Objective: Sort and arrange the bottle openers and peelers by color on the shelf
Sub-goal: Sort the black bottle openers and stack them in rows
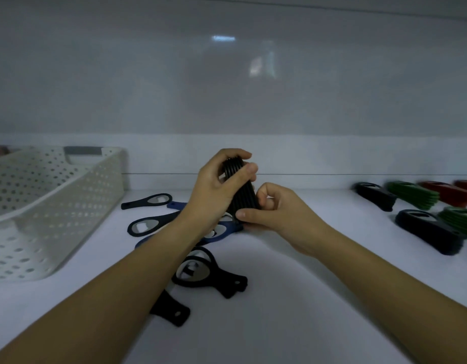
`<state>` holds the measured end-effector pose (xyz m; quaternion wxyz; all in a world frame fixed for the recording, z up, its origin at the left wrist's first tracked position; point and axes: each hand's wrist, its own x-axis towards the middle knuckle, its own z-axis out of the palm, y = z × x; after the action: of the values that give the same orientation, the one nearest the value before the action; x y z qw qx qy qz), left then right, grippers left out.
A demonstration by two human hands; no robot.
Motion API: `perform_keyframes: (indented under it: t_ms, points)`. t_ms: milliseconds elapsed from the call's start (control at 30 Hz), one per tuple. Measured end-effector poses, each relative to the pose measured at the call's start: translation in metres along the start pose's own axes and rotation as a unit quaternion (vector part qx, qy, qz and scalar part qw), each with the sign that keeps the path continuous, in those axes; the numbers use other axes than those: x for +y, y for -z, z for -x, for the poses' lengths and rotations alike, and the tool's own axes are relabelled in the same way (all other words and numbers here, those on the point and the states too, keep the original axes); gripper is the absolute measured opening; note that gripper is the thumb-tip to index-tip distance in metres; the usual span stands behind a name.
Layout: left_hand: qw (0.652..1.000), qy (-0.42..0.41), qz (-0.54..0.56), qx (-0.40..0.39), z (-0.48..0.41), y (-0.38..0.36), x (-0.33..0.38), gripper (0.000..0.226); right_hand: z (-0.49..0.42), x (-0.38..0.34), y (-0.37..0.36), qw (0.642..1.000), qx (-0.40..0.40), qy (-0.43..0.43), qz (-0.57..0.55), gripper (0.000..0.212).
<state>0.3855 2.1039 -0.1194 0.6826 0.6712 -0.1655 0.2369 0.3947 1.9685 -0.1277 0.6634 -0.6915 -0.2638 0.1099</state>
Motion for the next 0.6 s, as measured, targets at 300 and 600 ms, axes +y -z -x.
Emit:
perform_keyframes:
  t_ms: [300, 600]
  points:
    - [0.995, -0.001, 0.080, -0.064, -0.007, -0.047, 0.023, 0.009, 0.040, -0.036, 0.025, 0.996, 0.090, 0.006, 0.027, 0.043]
    - [0.950, 0.103, 0.214, -0.203, 0.009, -0.183, 0.036, 0.005, 0.137, -0.060, 0.116, 0.963, 0.232, -0.042, 0.133, 0.031]
